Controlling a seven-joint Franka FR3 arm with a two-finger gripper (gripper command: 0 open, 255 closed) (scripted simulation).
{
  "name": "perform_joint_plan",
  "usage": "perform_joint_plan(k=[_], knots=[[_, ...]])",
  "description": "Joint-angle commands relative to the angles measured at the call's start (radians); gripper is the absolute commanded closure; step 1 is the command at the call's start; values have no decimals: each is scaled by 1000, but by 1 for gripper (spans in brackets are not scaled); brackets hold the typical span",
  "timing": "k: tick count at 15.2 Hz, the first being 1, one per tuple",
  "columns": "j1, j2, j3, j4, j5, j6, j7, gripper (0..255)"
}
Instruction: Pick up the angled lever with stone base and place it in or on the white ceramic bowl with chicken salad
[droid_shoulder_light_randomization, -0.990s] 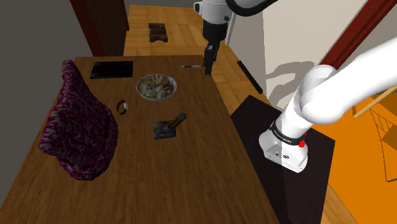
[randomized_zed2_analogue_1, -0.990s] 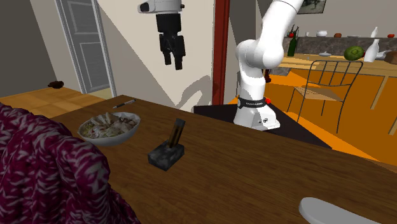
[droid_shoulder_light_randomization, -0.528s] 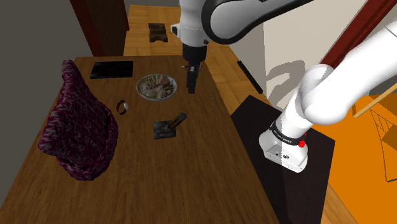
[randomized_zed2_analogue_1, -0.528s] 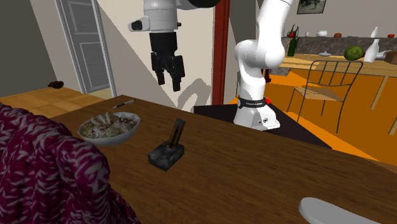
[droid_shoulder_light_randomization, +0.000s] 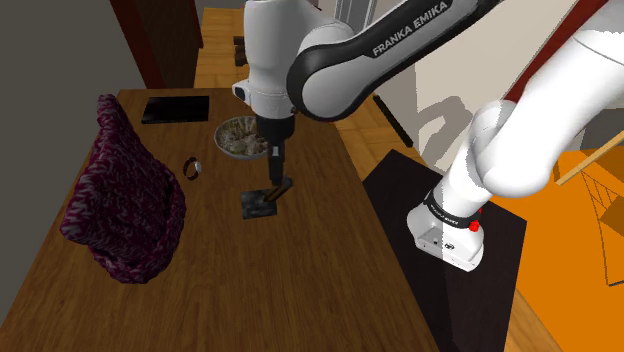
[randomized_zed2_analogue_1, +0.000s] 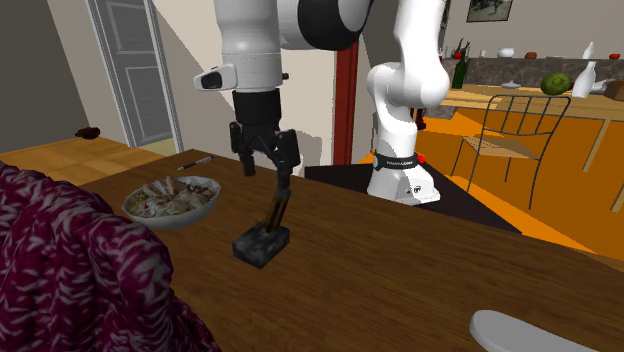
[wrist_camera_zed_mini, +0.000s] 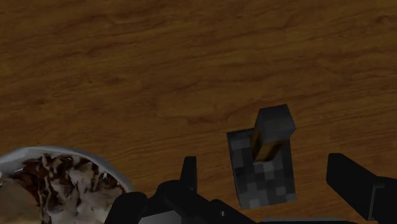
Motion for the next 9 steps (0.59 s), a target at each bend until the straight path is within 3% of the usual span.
perform_joint_plan(k=[1,9], knots=[[17,54,20,27,-6,32,-6,0],[23,137,29,0,-35,141,13,0]])
